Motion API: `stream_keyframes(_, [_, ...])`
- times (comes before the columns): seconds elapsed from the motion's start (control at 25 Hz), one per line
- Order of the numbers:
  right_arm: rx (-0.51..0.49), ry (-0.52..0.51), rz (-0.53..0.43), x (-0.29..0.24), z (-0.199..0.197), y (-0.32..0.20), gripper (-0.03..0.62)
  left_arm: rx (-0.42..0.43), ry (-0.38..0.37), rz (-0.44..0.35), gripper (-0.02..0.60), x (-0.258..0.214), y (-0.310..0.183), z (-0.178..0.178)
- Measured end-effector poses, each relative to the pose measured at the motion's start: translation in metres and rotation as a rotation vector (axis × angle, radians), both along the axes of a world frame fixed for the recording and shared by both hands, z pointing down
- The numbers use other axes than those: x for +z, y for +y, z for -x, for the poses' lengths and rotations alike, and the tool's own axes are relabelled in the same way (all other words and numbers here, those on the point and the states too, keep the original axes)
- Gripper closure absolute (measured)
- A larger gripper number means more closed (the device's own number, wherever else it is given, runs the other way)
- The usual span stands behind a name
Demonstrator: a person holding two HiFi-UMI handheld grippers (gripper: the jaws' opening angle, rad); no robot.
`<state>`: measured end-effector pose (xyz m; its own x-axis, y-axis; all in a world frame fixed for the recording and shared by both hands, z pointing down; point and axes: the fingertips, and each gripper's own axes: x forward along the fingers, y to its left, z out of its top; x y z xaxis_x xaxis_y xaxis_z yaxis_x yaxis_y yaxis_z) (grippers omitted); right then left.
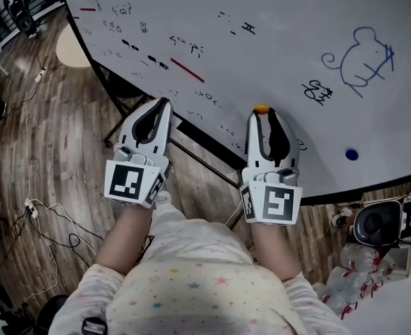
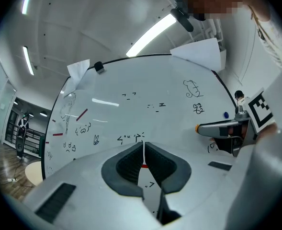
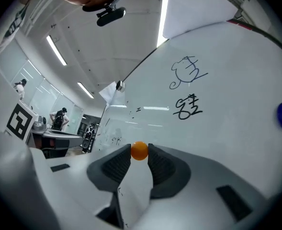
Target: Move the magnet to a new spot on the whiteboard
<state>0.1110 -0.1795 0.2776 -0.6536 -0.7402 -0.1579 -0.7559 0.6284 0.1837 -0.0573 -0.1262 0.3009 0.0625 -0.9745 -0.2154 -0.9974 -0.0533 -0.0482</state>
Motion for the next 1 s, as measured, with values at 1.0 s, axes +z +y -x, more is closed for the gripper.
stream_keyframes(1.0, [0.165,-0.028,-0.017,0.006,0.135,-0.026,0.482,0.187,-0.021,0.006,0.560,0.009,-0.067,0.137])
